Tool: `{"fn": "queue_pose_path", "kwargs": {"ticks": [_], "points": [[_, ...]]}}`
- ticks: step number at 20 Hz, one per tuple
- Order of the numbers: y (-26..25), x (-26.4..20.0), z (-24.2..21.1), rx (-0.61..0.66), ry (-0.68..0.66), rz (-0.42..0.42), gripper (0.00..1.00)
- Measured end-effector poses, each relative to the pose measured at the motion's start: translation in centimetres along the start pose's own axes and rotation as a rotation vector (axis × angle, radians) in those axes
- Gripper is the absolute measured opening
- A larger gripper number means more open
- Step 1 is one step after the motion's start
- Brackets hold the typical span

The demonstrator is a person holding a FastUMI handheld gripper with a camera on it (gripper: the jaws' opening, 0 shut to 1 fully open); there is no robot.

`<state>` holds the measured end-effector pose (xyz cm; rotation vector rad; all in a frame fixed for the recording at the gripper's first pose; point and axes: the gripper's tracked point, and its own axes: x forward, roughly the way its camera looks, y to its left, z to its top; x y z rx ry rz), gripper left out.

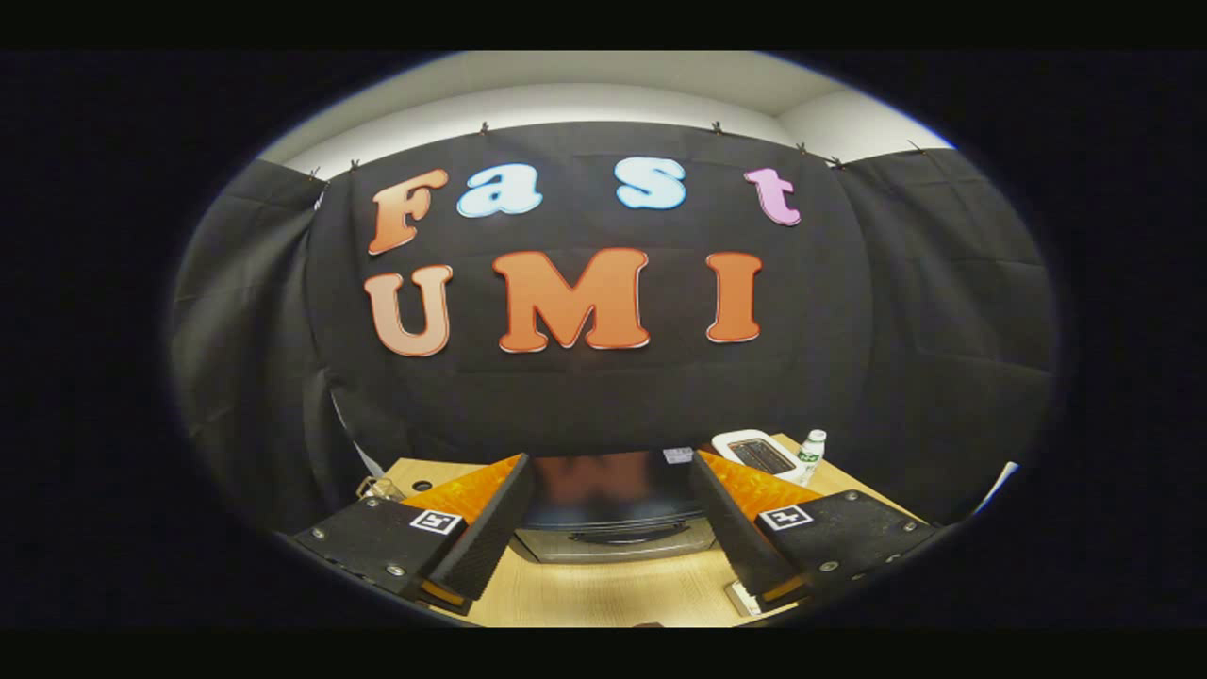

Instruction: Open the toaster oven, put the food inside, and close the toaster oven door.

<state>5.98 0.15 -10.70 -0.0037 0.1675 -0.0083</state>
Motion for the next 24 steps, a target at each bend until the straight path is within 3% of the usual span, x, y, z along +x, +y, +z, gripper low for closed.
{"fn": "queue_pose_path", "kwargs": {"ticks": [11,21,24], "points": [[0.0,9.5,-11.6,-0.081,0.203,-0.011,0.99],[0.2,11.3,-16.5,-0.104,0.312,0.012,0.99],[0.1,11.3,-16.4,-0.045,0.314,0.014,0.98]]}}
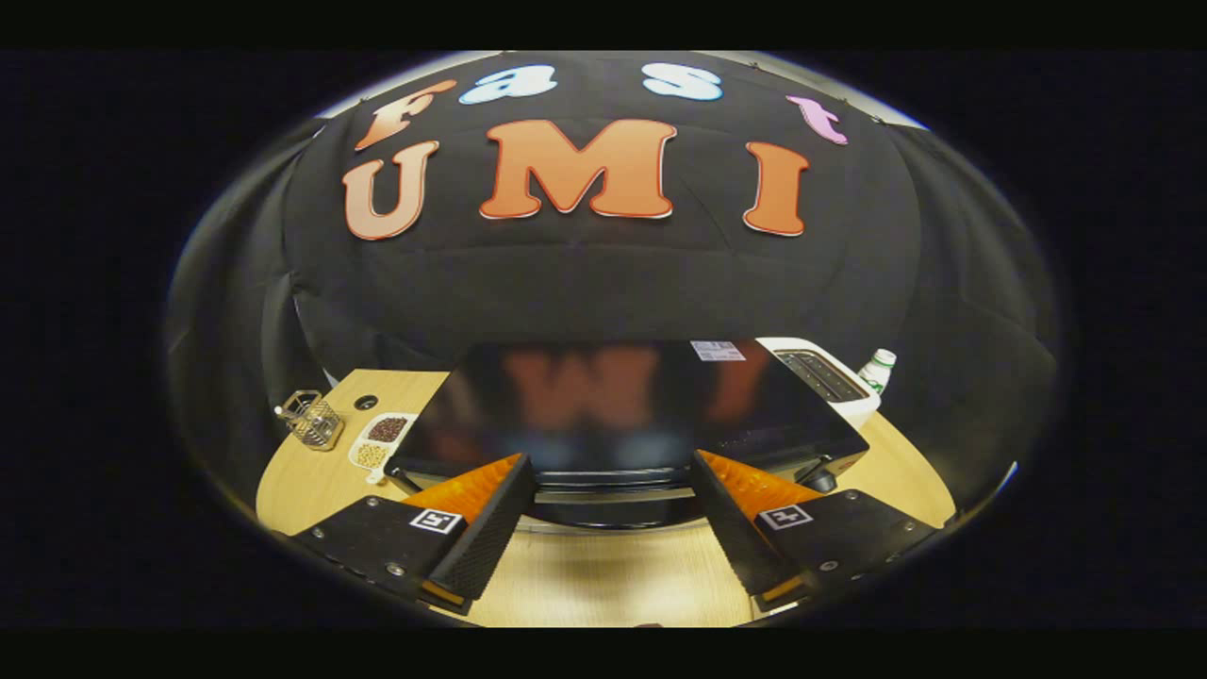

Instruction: Open the toaster oven, put the food inside, and close the toaster oven door.

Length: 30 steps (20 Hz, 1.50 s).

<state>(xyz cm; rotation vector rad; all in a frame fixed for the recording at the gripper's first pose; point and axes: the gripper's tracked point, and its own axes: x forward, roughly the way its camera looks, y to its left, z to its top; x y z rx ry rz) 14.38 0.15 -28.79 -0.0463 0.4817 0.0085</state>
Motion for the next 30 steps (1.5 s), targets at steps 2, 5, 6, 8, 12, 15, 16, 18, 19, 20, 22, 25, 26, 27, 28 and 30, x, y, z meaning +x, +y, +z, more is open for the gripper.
{"fn": "queue_pose_path", "kwargs": {"ticks": [2,5,6,8,12,15,16,18,19,20,22,25,26,27,28,30], "points": [[-0.2,0.2,-0.3,0.015,0.003,-0.006,0.99],[-0.5,-0.8,-1.3,0.026,0.026,0.004,0.99],[-0.4,-1.3,-1.5,0.022,0.023,0.004,0.99],[-0.6,-2.3,-2.1,0.033,0.019,0.008,0.99],[-0.6,-4.1,-3.9,0.043,0.043,0.029,0.99],[-0.7,-5.6,-5.7,0.052,0.074,0.034,1.00],[-0.6,-5.8,-6.3,0.049,0.084,0.039,1.00],[-0.4,-6.4,-7.5,-0.025,0.095,0.030,0.99],[-0.6,-6.6,-7.7,-0.047,0.081,0.019,0.99],[-0.6,-7.0,-7.9,-0.035,0.081,0.009,1.00],[-0.6,-7.4,-8.5,-0.016,0.092,0.010,0.99],[-0.7,-8.1,-10.0,-0.011,0.118,0.019,0.99],[-0.8,-8.1,-10.4,-0.006,0.122,0.021,0.99],[-0.8,-8.2,-10.7,-0.007,0.128,0.022,0.99],[-0.8,-8.3,-11.2,-0.008,0.134,0.021,0.99],[-1.0,-8.7,-11.7,-0.010,0.149,0.023,0.99]]}}
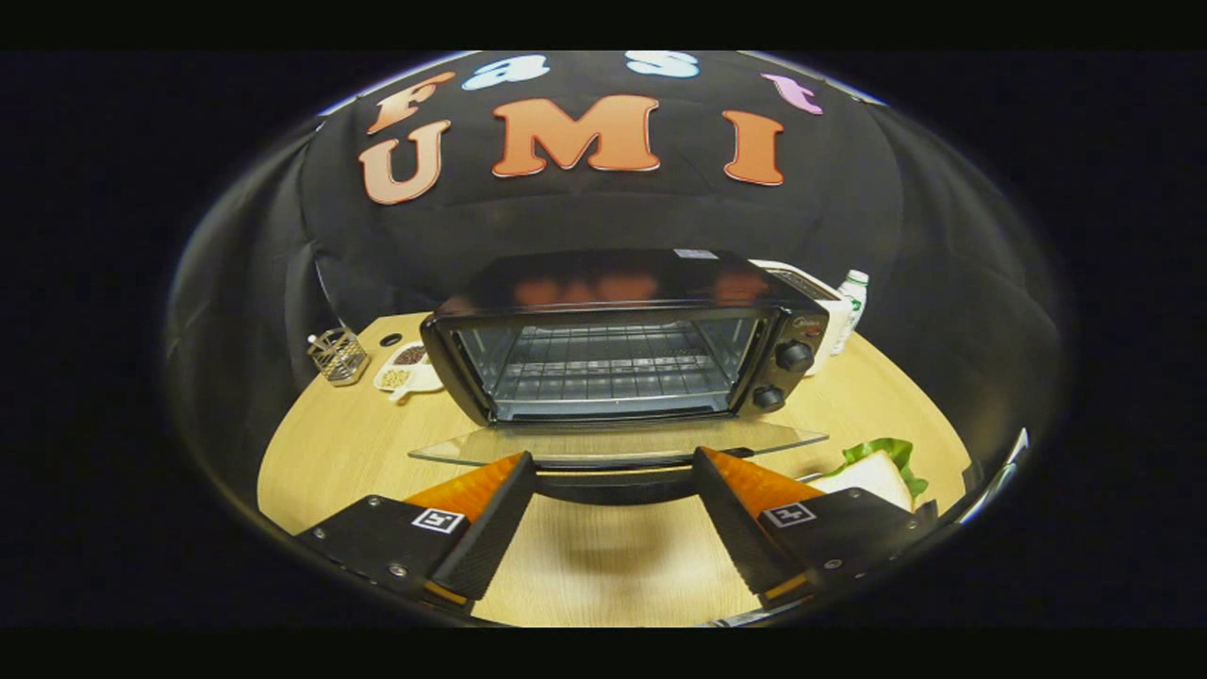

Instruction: Open the toaster oven, put the food inside, and close the toaster oven door.

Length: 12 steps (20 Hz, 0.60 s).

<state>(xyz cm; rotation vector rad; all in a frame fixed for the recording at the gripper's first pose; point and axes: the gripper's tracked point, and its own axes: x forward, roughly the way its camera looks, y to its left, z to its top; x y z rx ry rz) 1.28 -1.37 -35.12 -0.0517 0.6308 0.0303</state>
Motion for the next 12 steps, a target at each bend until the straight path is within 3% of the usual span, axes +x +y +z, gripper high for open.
{"fn": "queue_pose_path", "kwargs": {"ticks": [12], "points": [[-0.2,0.5,-7.0,0.021,0.147,0.010,0.98]]}}
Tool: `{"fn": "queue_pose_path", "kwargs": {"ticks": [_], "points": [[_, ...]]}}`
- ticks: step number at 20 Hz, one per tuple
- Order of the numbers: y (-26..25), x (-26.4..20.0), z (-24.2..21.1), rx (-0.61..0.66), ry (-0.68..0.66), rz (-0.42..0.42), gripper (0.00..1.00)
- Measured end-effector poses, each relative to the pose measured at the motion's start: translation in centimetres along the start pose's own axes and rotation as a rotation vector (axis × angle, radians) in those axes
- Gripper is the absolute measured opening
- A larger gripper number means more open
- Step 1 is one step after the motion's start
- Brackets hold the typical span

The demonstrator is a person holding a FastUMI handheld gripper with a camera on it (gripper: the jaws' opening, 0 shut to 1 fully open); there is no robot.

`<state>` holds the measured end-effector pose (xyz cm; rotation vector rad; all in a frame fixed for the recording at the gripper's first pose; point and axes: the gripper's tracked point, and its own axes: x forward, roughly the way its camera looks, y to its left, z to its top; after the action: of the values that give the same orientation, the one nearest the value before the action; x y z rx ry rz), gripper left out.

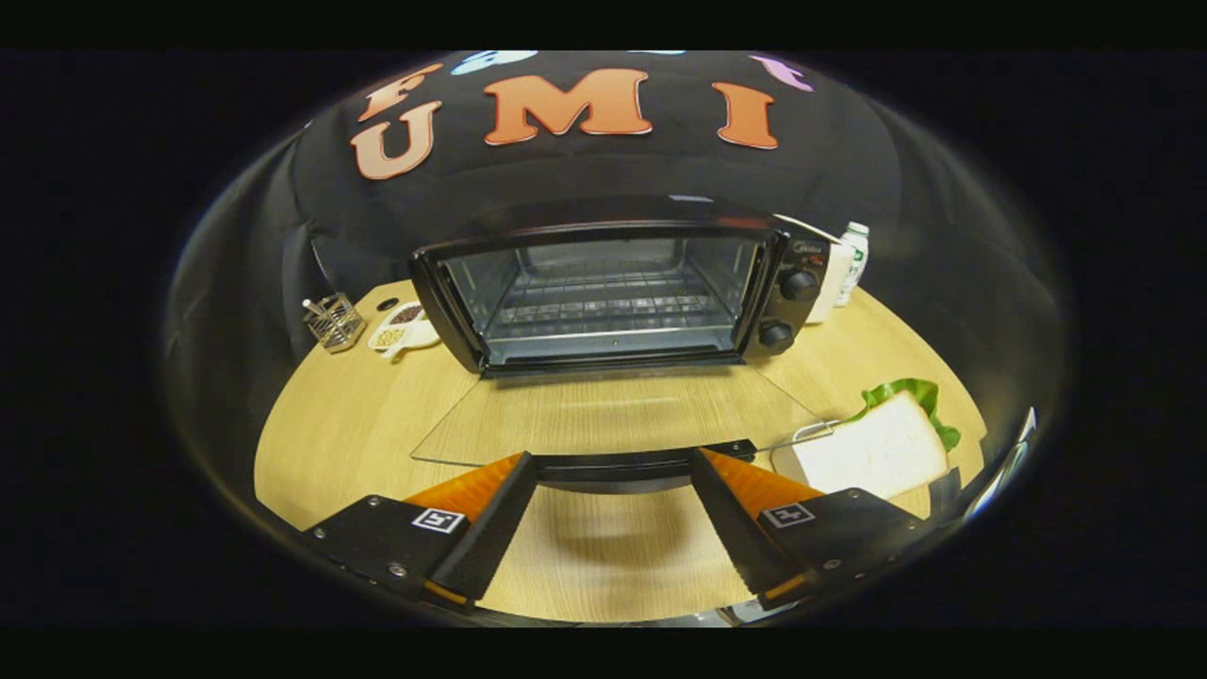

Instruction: Open the toaster oven, put the food inside, and close the toaster oven door.

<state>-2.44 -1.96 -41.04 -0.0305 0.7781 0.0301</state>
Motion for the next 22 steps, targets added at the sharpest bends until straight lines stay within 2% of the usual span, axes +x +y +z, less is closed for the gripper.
{"fn": "queue_pose_path", "kwargs": {"ticks": [4,13,17,22], "points": [[-0.3,1.5,-2.4,0.022,0.040,-0.014,0.99],[-1.5,1.3,-2.9,0.083,0.048,-0.009,0.99],[-2.4,-0.2,-1.3,0.109,0.030,0.019,0.99],[-4.8,-2.3,1.2,0.144,0.044,0.113,0.99]]}}
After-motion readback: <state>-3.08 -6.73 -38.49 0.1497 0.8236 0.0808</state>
